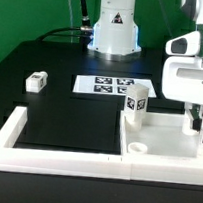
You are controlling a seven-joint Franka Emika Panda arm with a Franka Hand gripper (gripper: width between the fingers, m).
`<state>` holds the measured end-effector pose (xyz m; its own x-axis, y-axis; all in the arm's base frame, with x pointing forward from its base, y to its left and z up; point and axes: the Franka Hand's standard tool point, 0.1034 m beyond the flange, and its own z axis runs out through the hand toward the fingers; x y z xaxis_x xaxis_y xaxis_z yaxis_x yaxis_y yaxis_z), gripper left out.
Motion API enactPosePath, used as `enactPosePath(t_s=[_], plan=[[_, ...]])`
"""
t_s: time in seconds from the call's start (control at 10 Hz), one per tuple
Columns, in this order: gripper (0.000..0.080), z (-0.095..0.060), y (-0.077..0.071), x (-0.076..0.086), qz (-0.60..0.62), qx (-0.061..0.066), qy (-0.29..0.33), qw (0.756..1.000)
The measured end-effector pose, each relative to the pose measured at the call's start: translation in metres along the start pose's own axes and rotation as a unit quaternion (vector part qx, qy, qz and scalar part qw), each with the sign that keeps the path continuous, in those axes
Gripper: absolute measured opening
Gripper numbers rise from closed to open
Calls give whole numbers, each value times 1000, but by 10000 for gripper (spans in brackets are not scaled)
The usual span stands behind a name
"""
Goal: Assemble square table
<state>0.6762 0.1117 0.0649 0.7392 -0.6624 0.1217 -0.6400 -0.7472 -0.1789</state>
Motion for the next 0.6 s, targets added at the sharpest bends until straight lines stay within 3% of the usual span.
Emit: enactPosePath(t_s=[0.1, 0.3, 0.5, 0.6], plan=[[648, -2, -1, 14, -123, -8, -23, 992], [648, 1, -3, 21, -118, -2, -30, 993], [372, 2, -2, 20, -102, -3, -30, 994], [372, 2, 1, 22, -51, -8, -30, 998]])
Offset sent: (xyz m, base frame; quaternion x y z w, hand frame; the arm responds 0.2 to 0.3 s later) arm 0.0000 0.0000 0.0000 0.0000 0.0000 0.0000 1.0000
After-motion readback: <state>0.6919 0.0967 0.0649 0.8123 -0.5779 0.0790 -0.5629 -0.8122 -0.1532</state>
